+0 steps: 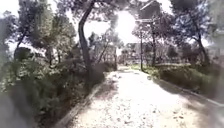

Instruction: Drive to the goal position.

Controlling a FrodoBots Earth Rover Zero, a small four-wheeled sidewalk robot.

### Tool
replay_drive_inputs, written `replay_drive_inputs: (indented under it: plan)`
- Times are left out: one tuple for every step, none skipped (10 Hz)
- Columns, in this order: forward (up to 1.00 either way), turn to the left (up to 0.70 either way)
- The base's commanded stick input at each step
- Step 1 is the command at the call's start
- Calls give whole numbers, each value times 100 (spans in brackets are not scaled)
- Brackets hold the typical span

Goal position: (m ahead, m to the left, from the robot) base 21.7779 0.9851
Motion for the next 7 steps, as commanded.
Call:
replay_drive_inputs:
  plan:
    - [70, 0]
    - [70, -5]
    - [70, -12]
    - [70, -19]
    - [70, -27]
    - [70, -34]
    - [70, -35]
